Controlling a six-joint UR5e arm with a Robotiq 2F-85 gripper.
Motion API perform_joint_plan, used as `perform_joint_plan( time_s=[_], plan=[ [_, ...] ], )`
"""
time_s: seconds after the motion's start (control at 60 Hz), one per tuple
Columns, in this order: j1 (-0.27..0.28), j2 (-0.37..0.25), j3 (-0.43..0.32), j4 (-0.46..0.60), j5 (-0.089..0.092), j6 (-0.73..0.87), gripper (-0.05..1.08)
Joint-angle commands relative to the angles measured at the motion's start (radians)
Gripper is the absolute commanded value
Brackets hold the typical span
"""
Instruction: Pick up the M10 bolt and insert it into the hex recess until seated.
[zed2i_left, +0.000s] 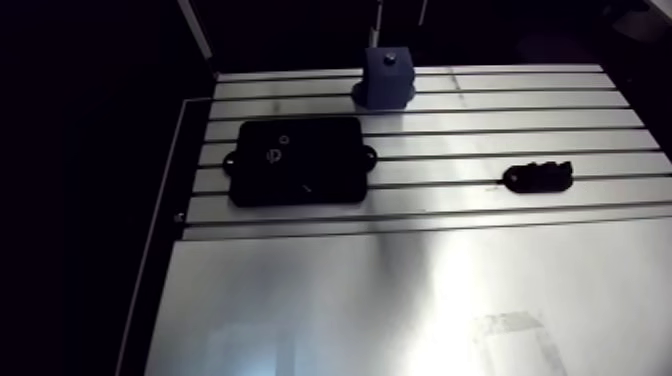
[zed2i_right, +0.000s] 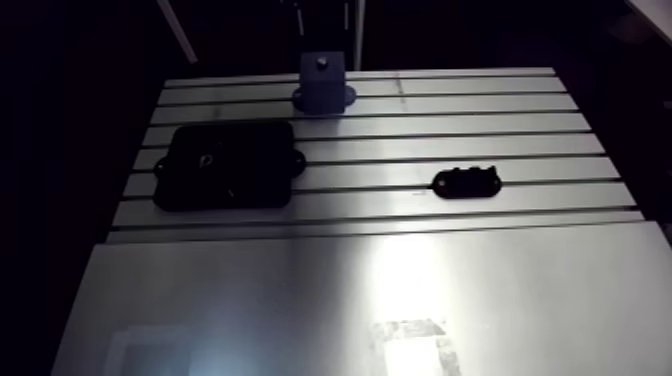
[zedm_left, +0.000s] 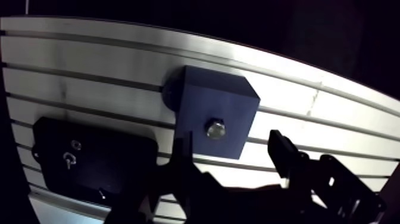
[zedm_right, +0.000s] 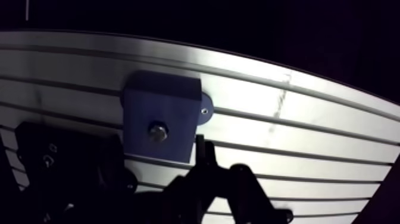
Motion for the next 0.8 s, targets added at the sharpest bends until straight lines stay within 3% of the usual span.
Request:
perform_joint_plan(
  time_s=[0.017, 0.05, 0.183, 0.317, 0.8],
  plan=[
    [0.000, -0.006, -0.012, 0.040, 0.003, 0.122, 0.83],
    [0.000, -0.006, -0.006, 0.036, 0.004, 0.122, 0.96],
    [-0.002, -0.005, 0.006, 0.032, 0.006, 0.118, 1.06],
    [-0.002, -0.002, 0.014, 0.029, -0.002, 0.120, 1.07],
    [0.001, -0.009, 0.058, -0.003, 0.000, 0.108, 1.08]
  ],
)
